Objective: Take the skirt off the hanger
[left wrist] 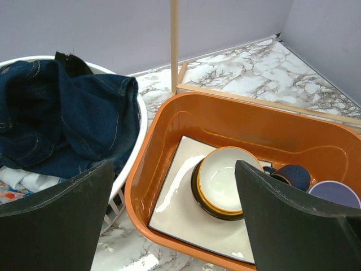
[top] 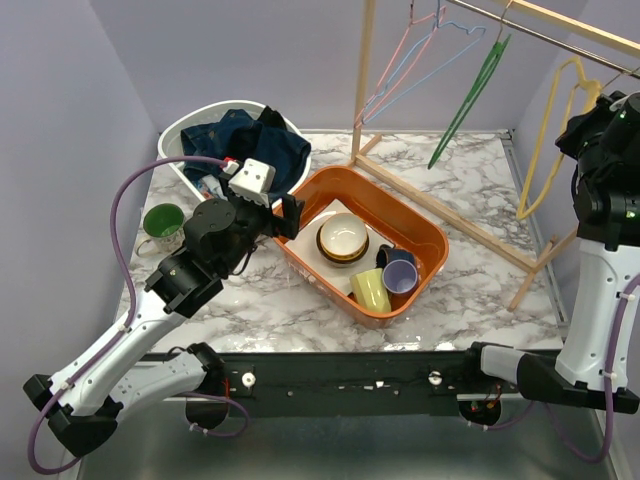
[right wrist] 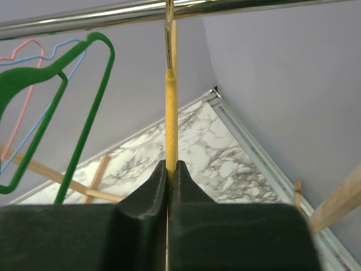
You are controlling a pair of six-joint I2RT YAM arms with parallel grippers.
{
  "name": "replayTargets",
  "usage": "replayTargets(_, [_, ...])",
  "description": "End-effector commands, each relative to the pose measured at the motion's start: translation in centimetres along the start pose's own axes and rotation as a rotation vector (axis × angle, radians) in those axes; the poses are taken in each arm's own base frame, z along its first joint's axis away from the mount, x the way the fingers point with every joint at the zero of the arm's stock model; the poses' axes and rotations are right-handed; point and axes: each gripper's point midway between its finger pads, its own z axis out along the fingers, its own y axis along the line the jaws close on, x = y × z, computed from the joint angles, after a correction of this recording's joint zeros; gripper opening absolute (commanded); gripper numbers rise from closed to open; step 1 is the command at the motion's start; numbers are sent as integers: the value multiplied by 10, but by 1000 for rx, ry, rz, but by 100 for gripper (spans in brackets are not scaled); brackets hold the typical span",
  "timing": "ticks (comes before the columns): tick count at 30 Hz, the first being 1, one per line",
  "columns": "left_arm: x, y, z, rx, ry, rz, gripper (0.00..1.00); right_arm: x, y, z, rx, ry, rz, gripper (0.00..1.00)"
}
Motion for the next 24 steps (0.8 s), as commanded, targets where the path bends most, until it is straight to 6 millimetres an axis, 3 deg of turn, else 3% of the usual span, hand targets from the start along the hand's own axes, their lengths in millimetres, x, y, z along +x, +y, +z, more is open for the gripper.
replayTargets(1, [-7, 5, -3, -27, -34, -1, 99, -1, -6, -1, 29, -23, -8, 27])
replayTargets(2, [-7, 6, -3, -28, -36, -1, 99, -1, -5, -4, 20, -18, -10, 40])
replayTargets(3, [-8, 5, -3, -27, -36, -1, 99, -1, -6, -8, 20, -16, -7, 59])
replayTargets(5, [-10, 5, -3, -23, -41, -3, 99, -4, -6, -24, 10, -7, 5, 76])
replayTargets(6, [-10, 4, -3, -22, -44, -4, 99, -5, -7, -30, 6, -3, 7, 100])
replayTargets(10, [-13, -1, -1, 2, -50, -12, 99, 2, -8, -62, -40, 19, 25, 100])
replayTargets(15, [-24, -14, 3, 54, -39, -50, 99, 31, 12, -104, -230, 109, 23, 100])
replayTargets(24, [-57, -37, -13, 179, -77, -168, 99, 69, 88, -197, -847, 259, 116, 100])
